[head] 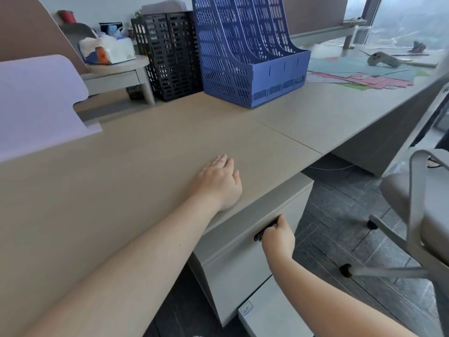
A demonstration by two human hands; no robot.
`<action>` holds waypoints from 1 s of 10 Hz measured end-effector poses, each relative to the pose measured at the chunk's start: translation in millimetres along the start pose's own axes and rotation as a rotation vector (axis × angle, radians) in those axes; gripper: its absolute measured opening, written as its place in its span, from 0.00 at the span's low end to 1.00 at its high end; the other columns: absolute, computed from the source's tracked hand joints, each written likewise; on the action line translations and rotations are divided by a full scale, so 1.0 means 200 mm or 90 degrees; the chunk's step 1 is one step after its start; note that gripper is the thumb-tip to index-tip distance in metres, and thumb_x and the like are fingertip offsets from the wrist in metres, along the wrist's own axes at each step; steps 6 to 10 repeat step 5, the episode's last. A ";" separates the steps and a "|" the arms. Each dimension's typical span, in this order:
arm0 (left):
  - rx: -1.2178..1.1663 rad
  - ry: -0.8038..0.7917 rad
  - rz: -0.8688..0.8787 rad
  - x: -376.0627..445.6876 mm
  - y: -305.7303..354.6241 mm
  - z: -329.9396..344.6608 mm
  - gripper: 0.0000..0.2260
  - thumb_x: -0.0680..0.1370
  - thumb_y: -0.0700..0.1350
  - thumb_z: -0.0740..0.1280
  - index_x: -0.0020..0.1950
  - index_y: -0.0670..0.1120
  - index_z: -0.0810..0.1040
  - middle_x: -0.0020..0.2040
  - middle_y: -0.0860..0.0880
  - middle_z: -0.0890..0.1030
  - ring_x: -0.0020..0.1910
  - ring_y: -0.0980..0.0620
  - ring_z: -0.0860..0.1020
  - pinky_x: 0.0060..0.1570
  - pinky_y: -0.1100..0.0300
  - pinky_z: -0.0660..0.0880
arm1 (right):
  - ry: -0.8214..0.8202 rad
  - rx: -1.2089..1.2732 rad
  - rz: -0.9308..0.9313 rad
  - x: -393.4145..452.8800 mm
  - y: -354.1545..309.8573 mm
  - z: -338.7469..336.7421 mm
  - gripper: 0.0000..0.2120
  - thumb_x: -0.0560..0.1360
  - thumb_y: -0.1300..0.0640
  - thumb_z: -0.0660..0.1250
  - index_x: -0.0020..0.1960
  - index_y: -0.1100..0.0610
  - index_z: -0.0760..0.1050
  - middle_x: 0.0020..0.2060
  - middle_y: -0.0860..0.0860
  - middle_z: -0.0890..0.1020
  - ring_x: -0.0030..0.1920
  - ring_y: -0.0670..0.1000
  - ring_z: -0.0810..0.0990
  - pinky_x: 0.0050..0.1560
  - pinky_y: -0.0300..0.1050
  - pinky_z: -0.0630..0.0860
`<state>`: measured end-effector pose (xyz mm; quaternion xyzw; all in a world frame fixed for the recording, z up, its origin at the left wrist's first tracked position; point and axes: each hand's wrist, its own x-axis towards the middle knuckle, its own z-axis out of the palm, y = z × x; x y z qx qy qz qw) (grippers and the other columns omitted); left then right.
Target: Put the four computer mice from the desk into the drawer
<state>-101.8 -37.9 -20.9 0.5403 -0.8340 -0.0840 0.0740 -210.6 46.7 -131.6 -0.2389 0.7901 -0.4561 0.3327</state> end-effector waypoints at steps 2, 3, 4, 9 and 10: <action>0.002 0.008 0.005 0.01 -0.01 0.01 0.24 0.81 0.48 0.48 0.76 0.43 0.54 0.79 0.46 0.54 0.77 0.51 0.52 0.75 0.56 0.48 | -0.022 -0.024 0.011 0.01 0.02 0.02 0.18 0.68 0.72 0.50 0.37 0.47 0.56 0.29 0.50 0.67 0.29 0.52 0.64 0.27 0.43 0.60; -0.006 0.003 0.007 0.01 -0.01 0.01 0.24 0.81 0.48 0.48 0.76 0.43 0.54 0.79 0.46 0.54 0.77 0.51 0.52 0.75 0.56 0.48 | -0.060 -0.055 -0.020 0.01 0.03 -0.02 0.20 0.71 0.71 0.50 0.45 0.45 0.63 0.31 0.48 0.68 0.31 0.53 0.67 0.28 0.42 0.62; -0.011 0.019 0.008 0.01 -0.01 0.01 0.24 0.81 0.48 0.49 0.76 0.43 0.55 0.79 0.46 0.55 0.77 0.51 0.52 0.75 0.56 0.48 | -0.092 -0.123 -0.047 0.03 0.04 -0.10 0.30 0.73 0.69 0.50 0.71 0.49 0.66 0.38 0.51 0.75 0.35 0.53 0.72 0.33 0.42 0.67; -0.021 0.014 0.004 -0.01 -0.01 0.01 0.24 0.81 0.48 0.49 0.76 0.43 0.55 0.79 0.46 0.55 0.77 0.51 0.53 0.75 0.56 0.49 | -0.149 -0.170 -0.039 0.02 0.05 -0.18 0.31 0.73 0.68 0.51 0.74 0.51 0.62 0.59 0.53 0.79 0.46 0.55 0.80 0.39 0.42 0.72; -0.021 0.014 0.004 -0.01 -0.01 0.01 0.24 0.81 0.48 0.49 0.76 0.43 0.55 0.79 0.46 0.55 0.77 0.51 0.53 0.75 0.56 0.49 | -0.149 -0.170 -0.039 0.02 0.05 -0.18 0.31 0.73 0.68 0.51 0.74 0.51 0.62 0.59 0.53 0.79 0.46 0.55 0.80 0.39 0.42 0.72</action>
